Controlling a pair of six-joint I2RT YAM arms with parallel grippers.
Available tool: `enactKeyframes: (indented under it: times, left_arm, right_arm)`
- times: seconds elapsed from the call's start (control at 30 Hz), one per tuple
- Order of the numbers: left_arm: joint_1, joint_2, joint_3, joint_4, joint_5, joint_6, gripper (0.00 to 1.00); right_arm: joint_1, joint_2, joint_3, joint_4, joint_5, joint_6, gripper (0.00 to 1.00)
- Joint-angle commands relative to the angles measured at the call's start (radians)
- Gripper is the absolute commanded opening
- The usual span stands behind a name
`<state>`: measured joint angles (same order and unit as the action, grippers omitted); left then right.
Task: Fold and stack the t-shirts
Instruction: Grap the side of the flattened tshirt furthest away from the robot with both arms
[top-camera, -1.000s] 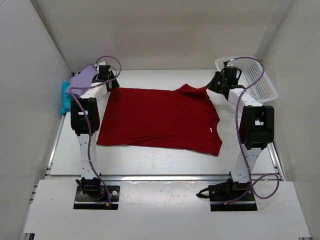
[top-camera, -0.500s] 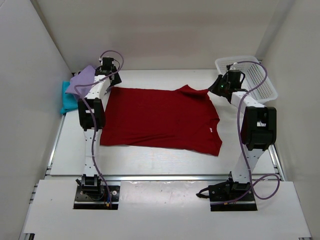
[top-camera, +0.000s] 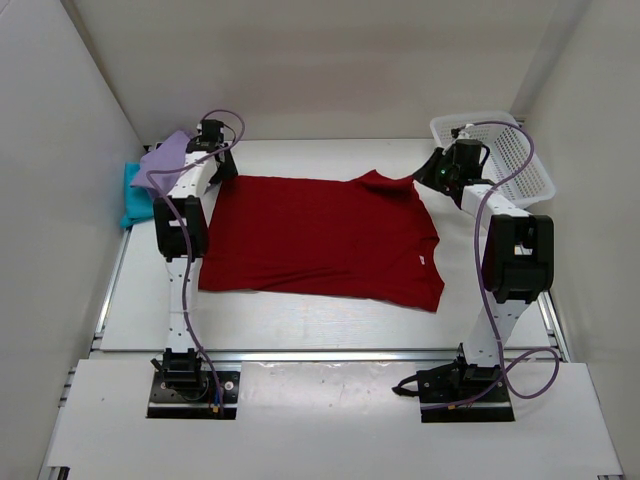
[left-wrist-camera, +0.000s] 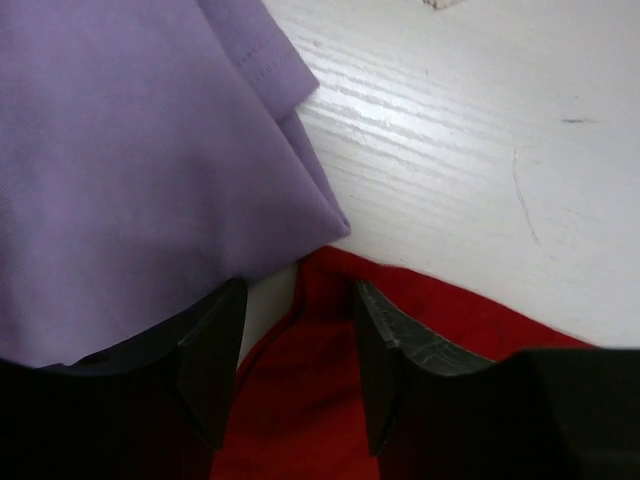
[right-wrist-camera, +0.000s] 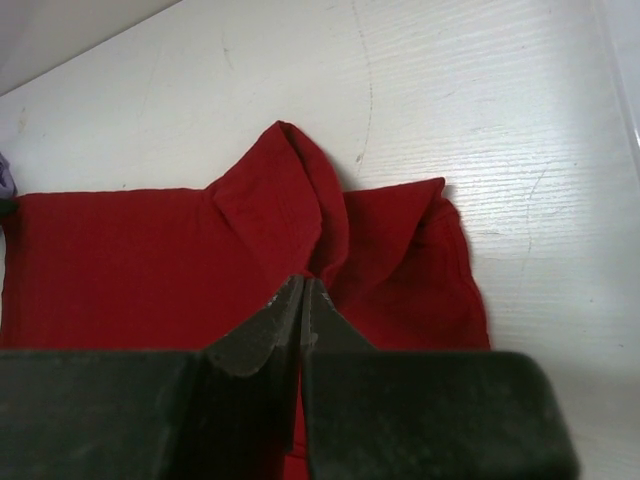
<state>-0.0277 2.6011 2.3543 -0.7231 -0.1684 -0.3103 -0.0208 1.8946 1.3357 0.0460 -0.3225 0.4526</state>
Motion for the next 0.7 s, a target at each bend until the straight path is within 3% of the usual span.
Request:
enactKeyframes:
  times: [0.0, 0.17, 0.53, 0.67]
  left_arm:
    - [-0.005, -0.033, 0.045, -0.053, 0.010, 0.013, 0.56]
    - [-0.009, -0.041, 0.033, -0.024, 0.021, 0.008, 0.44]
    - [-0.023, -0.090, 0.019, -0.018, -0.002, -0.009, 0.00]
    - [-0.034, -0.223, -0.166, 0.088, 0.047, -0.022, 0.00]
  right_arm:
    - [0.004, -0.074, -0.020, 0.067, -0.013, 0.004, 0.00]
    - [0.018, -0.065, -0.012, 0.054, -0.018, 0.009, 0.00]
    - [0.015, -0.066, -0.018, 0.020, -0.021, -0.015, 0.00]
    - [0.015, -0.110, -0.032, -0.035, 0.000, -0.041, 0.00]
